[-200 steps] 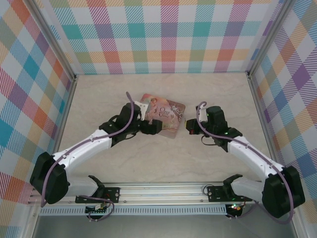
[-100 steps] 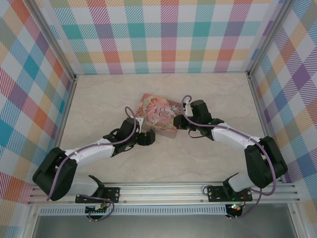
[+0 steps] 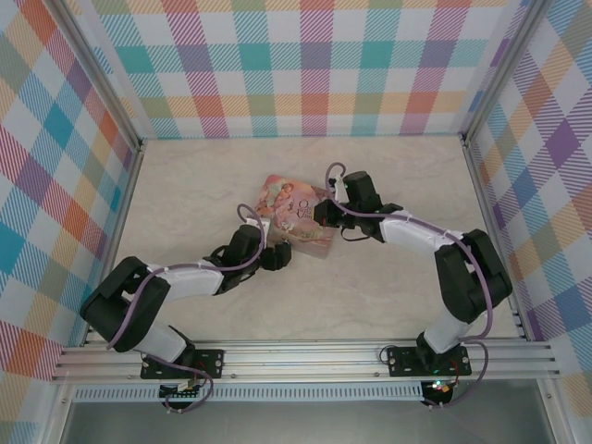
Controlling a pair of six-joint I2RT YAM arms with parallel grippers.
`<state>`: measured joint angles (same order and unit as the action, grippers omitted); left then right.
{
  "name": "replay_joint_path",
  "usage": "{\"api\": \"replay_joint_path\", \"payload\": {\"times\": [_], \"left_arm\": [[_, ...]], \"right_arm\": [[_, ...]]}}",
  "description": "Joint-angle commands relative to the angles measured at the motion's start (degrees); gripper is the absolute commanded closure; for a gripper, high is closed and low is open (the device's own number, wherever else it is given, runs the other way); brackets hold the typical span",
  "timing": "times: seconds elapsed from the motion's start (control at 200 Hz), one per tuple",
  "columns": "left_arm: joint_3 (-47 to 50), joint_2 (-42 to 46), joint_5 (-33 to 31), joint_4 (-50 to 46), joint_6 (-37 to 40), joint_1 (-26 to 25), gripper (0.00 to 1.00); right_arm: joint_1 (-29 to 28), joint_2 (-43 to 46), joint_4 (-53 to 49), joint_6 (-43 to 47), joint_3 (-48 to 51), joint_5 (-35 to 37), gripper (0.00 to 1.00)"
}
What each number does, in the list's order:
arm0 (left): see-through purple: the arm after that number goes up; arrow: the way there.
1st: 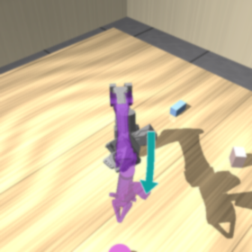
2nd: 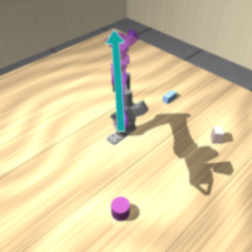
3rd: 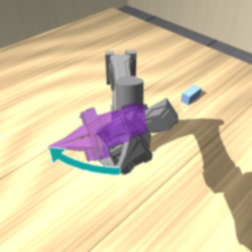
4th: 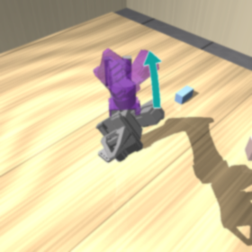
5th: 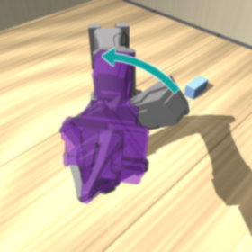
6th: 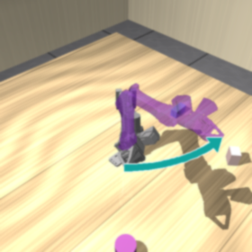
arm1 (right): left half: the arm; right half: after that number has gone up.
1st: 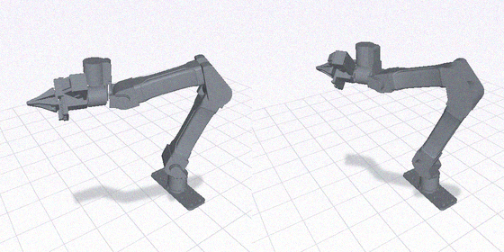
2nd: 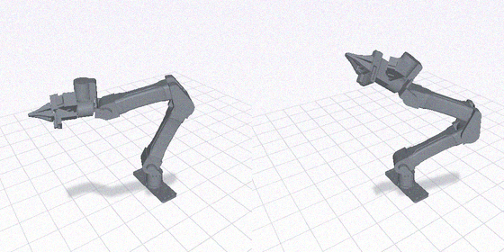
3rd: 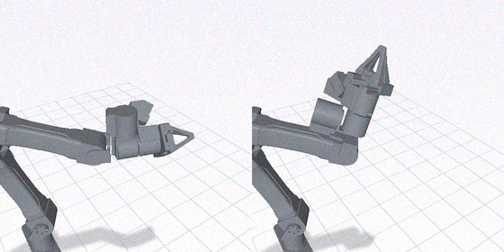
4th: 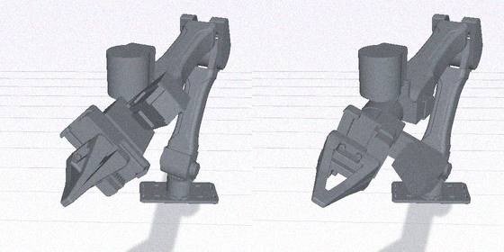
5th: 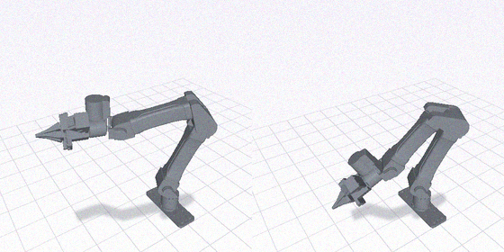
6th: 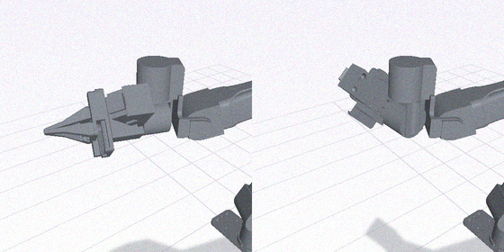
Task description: Unlock a padlock with a key
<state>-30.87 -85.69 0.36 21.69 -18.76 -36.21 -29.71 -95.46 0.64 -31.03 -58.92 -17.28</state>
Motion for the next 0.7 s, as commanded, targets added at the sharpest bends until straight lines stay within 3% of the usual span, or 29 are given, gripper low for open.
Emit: {"api": "replay_joint_path", "payload": {"times": [0.0, 0.34, 0.695], "left_arm": [[0.4, -2.0, 0.0, 5.1, 1.6, 0.5, 0.29], [-0.4, -7.8, -0.3, 9.8, 2.4, 0.4, 0.37], [-1.5, -10.5, -1.9, 11.6, 6.0, -0.1, 0.4]], "right_arm": [[-0.4, -1.5, -2.0, -1.2, -1.7, -2.1, 1.0], [-0.3, -3.1, -5.0, -3.0, -2.0, -3.2, 1.0], [-0.3, -3.1, -5.8, -1.2, -2.3, -3.0, 1.0]]}}
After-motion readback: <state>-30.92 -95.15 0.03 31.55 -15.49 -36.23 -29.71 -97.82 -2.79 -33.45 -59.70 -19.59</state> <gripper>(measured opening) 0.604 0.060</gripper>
